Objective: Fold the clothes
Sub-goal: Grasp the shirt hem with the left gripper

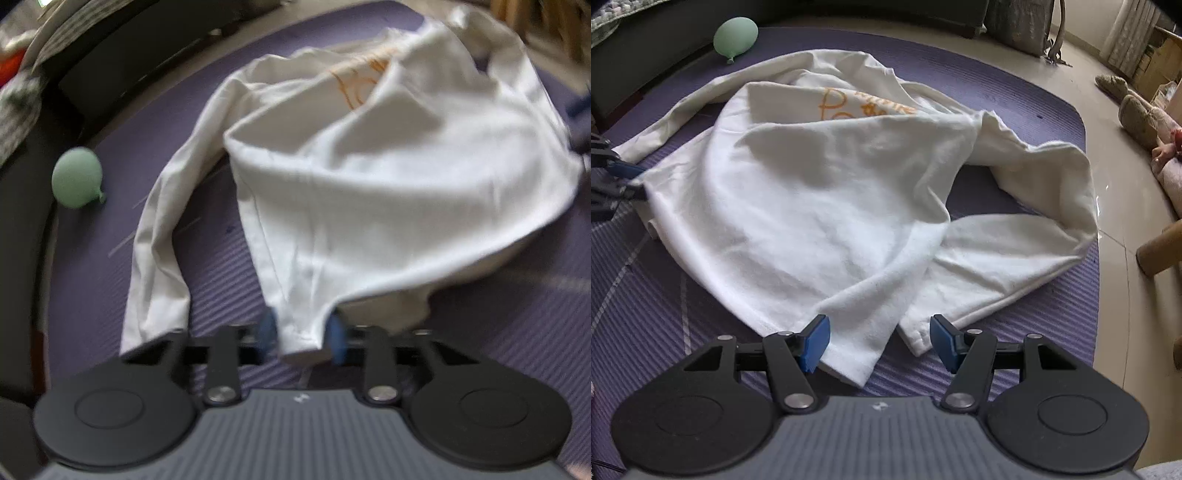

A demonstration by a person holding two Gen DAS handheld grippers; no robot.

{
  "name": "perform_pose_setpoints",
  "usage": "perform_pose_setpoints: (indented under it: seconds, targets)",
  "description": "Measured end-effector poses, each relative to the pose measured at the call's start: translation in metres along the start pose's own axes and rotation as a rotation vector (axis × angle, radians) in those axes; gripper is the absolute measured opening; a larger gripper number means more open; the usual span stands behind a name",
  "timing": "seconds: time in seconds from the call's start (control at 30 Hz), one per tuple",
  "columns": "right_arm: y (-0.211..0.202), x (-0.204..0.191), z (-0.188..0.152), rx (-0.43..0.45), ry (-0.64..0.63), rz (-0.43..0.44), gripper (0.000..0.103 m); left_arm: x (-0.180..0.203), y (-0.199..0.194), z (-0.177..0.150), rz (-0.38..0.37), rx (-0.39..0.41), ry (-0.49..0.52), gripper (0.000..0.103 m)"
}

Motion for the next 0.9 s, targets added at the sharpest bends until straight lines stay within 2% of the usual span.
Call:
perform_pose_setpoints:
  seconds: [0.1, 0.23, 0.33, 0.4, 0.47, 0.57, 0.73, 0.77, 0.83, 0.9]
  targets:
    - [-0.005, -0.006, 0.002, 0.017, -0.013, 0.039, 0.062, -0.008, 0.002, 0.013, 0.007, 0.066, -0.098, 0.013]
    - [-0.012, -0.03, 0.002, 0.047, -0.105, 0.102, 0.07, -0.011, -0.003, 0.03, 0.018, 0.161, -0.141, 0.012]
    - [-0.009, -0.04, 0.001, 0.048, -0.165, 0.091, 0.071, -0.015, -0.007, 0.043, 0.027, 0.232, -0.188, 0.012]
    - [-0.002, -0.036, 0.002, 0.038, -0.153, 0.06, 0.071, -0.021, -0.008, 0.047, 0.028, 0.252, -0.226, 0.012]
    - [0.008, -0.022, 0.004, 0.006, -0.092, 0.014, 0.071, -0.027, -0.008, 0.046, 0.043, 0.246, -0.256, 0.012]
    - [0.019, -0.005, 0.002, -0.036, -0.018, -0.032, 0.071, -0.04, -0.008, 0.036, 0.078, 0.191, -0.306, 0.013]
    - [0.027, 0.0, -0.003, -0.069, 0.01, -0.04, 0.066, -0.05, 0.001, 0.012, 0.135, 0.079, -0.299, 0.014]
    - [0.027, -0.003, -0.003, -0.065, -0.002, -0.037, 0.063, -0.047, 0.006, 0.008, 0.115, 0.051, -0.29, 0.014]
    - [0.025, -0.01, -0.003, -0.049, -0.025, -0.02, 0.048, -0.044, 0.012, 0.003, 0.095, 0.023, -0.28, 0.021]
    - [0.022, -0.014, -0.002, -0.03, -0.042, -0.004, 0.02, -0.04, 0.016, 0.0, 0.082, 0.002, -0.26, 0.021]
Point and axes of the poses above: each gripper's, at about its wrist camera, not at the fingertips, and y roughly the way its jaws point, x to its right, z to its top, the point moved 10 cm from there along y, roughly the way its jaws point, and after that the axes turned 13 degrees about -z, right-handed, at the moved point
